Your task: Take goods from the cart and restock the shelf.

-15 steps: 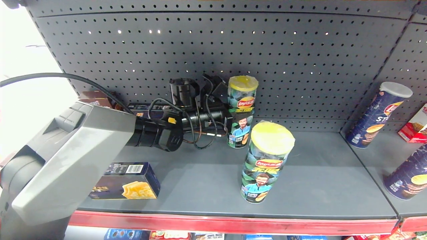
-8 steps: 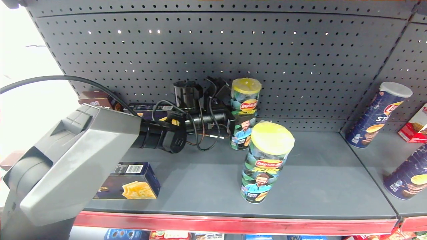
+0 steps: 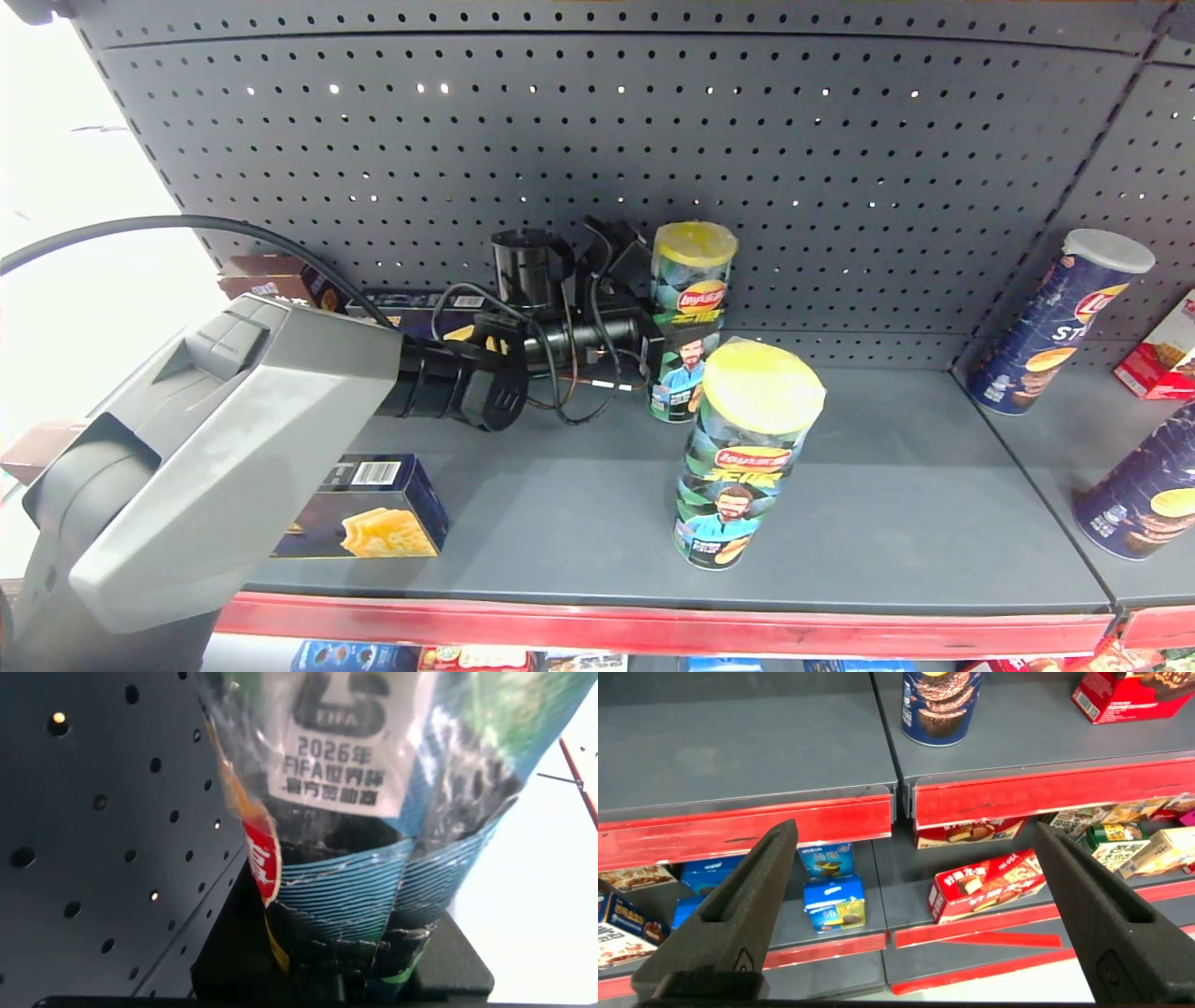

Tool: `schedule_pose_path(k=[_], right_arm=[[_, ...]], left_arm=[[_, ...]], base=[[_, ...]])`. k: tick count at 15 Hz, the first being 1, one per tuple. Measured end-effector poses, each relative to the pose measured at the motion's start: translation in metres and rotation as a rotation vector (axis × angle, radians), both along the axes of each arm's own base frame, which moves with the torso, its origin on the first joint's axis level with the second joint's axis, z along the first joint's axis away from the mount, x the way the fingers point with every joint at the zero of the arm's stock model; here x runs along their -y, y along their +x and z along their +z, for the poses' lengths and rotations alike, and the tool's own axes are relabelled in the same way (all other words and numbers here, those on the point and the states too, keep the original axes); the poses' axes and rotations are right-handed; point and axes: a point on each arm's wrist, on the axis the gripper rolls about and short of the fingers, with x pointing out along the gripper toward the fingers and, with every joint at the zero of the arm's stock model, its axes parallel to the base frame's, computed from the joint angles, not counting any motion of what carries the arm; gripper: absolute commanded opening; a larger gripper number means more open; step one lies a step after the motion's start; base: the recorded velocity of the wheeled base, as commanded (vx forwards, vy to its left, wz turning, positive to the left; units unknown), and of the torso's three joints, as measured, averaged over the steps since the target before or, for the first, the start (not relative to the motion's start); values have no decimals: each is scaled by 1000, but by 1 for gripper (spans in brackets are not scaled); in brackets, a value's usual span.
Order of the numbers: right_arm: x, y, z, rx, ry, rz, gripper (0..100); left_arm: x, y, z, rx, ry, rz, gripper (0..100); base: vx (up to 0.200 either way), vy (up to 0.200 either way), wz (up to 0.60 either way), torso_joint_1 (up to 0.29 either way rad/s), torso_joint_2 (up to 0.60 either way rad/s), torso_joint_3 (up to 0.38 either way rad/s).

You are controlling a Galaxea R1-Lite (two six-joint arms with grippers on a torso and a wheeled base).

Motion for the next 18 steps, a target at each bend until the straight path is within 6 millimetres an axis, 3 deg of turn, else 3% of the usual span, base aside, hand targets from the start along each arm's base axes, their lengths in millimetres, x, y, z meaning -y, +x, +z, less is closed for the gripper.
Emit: schedule_pose_path(k=[3,4,13,18], right_arm=[[0,0,0,0,0,0,100],[0,0,0,0,0,0,100],[0,0,0,0,0,0,100],[0,0,0,0,0,0,100]], left_arm=[[1,0,-2,-3,3,-1,0],[2,-1,-3,-6,4,-1,100],[-1,-4,0,19,2,2,100],[-14,-20,4,33,-6,11,100]], base=[[0,0,0,0,0,0],[0,0,0,0,0,0],[0,0,0,0,0,0],[0,0,0,0,0,0]])
